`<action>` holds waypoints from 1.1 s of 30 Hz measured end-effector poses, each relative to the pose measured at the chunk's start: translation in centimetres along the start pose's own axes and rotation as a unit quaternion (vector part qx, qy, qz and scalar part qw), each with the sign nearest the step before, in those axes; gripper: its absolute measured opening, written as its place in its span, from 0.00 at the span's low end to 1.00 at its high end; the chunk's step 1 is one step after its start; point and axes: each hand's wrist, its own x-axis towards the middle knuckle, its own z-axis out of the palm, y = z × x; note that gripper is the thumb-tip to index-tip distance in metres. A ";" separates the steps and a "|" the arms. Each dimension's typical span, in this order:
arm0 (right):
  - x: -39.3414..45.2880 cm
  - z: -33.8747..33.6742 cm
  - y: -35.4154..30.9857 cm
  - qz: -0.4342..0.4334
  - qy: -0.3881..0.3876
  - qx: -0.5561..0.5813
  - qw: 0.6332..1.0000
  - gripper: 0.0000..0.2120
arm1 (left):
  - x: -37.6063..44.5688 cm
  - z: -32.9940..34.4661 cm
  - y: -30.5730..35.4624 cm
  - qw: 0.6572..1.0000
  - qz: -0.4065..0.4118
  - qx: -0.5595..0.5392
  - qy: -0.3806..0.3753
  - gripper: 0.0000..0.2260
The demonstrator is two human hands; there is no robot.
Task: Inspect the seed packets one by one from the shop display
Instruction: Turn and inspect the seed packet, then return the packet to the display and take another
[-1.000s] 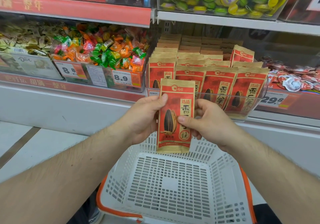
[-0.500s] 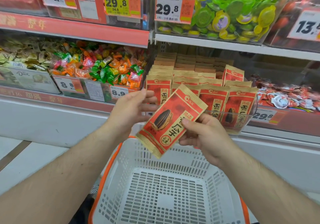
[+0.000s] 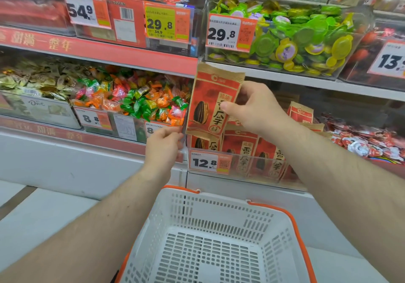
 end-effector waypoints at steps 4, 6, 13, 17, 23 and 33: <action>1.4 0.8 0.8 0.005 -0.037 -0.037 0.999 0.08 | 0.1 0.1 -0.2 1.000 0.007 0.018 -0.005 0.06; 1.6 1.1 1.4 0.018 -0.048 -0.050 0.997 0.07 | 0.1 0.2 -0.2 1.000 0.010 0.022 -0.010 0.07; 2.0 1.4 2.7 0.065 -0.017 -0.074 0.995 0.07 | 0.2 0.6 -0.4 0.999 0.016 0.043 -0.024 0.09; 2.1 1.9 2.2 0.061 -0.103 -0.225 0.967 0.09 | 0.5 1.0 -0.7 0.999 0.017 0.046 -0.020 0.10; 3.3 1.7 0.1 0.011 -0.057 -0.253 0.966 0.19 | 0.6 1.1 -1.4 0.989 0.078 0.125 -0.015 0.12; 3.4 5.3 -0.4 -0.044 -0.205 -0.446 0.870 0.09 | 0.5 1.0 -2.1 0.972 0.104 0.208 -0.033 0.09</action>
